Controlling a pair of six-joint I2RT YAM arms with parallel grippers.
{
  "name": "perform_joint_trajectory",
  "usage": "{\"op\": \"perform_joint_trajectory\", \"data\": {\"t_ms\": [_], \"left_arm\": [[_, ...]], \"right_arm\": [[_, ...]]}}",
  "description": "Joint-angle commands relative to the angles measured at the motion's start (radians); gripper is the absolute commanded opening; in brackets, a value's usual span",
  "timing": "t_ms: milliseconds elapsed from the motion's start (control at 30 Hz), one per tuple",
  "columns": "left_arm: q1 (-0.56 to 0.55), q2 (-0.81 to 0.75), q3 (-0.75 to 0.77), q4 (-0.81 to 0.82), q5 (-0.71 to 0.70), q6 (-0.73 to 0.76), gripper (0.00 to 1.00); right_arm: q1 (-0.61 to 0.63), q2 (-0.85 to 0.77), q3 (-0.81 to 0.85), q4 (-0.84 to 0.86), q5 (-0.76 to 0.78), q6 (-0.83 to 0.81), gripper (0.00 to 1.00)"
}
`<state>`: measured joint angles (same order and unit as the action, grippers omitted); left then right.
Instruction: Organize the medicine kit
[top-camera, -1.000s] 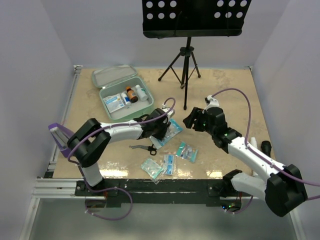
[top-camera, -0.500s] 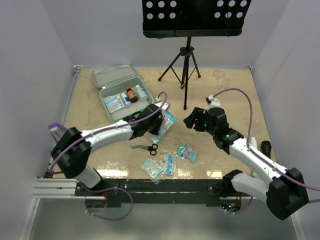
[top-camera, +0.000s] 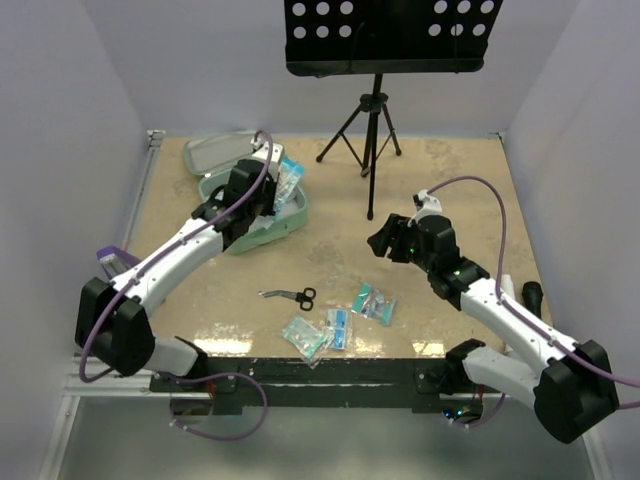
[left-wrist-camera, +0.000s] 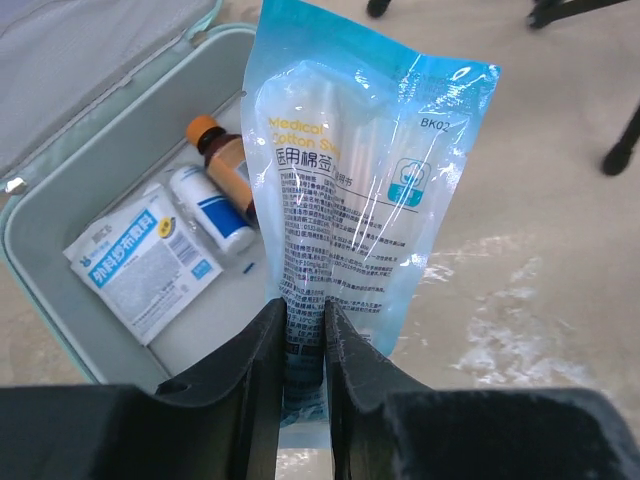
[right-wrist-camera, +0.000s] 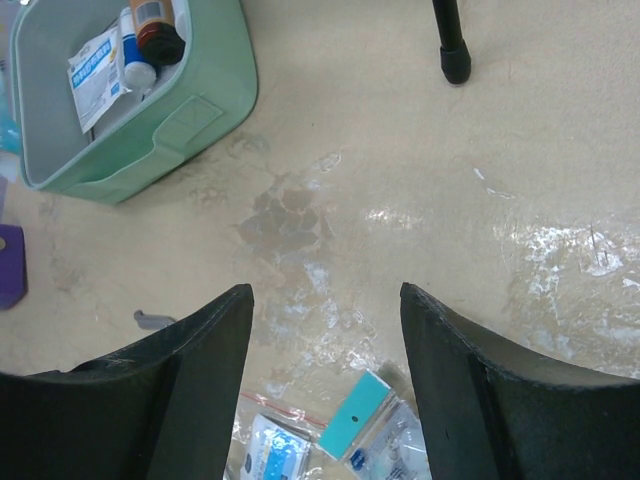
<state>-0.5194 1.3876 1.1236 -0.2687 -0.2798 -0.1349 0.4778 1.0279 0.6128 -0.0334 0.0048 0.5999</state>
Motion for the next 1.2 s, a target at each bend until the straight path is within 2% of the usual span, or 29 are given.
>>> {"op": "perform_joint_trajectory", "data": {"t_ms": [0, 33, 100, 533, 833, 1167], "left_arm": [[0.103, 0.112, 0.053, 0.035, 0.054, 0.104, 0.25], [0.136, 0.135, 0.053, 0.054, 0.13, 0.127, 0.23], [0.169, 0.183, 0.057, 0.077, 0.189, 0.19, 0.23], [0.196, 0.172, -0.033, 0.233, 0.372, 0.481, 0.27], [0.197, 0.182, -0.085, 0.252, 0.283, 0.538, 0.27], [0.196, 0.183, -0.139, 0.253, 0.284, 0.532, 0.27]], "right_arm": [[0.001, -0.031, 0.041, 0.004, -0.023, -0.034, 0.66], [0.001, -0.038, 0.039, 0.003, -0.023, -0.035, 0.66], [0.001, -0.051, 0.033, 0.001, -0.022, -0.04, 0.66], [0.001, -0.06, 0.001, 0.027, -0.042, -0.057, 0.66], [-0.001, -0.058, 0.001, 0.027, -0.049, -0.068, 0.66], [0.001, -0.061, -0.002, 0.027, -0.057, -0.071, 0.66]]}}
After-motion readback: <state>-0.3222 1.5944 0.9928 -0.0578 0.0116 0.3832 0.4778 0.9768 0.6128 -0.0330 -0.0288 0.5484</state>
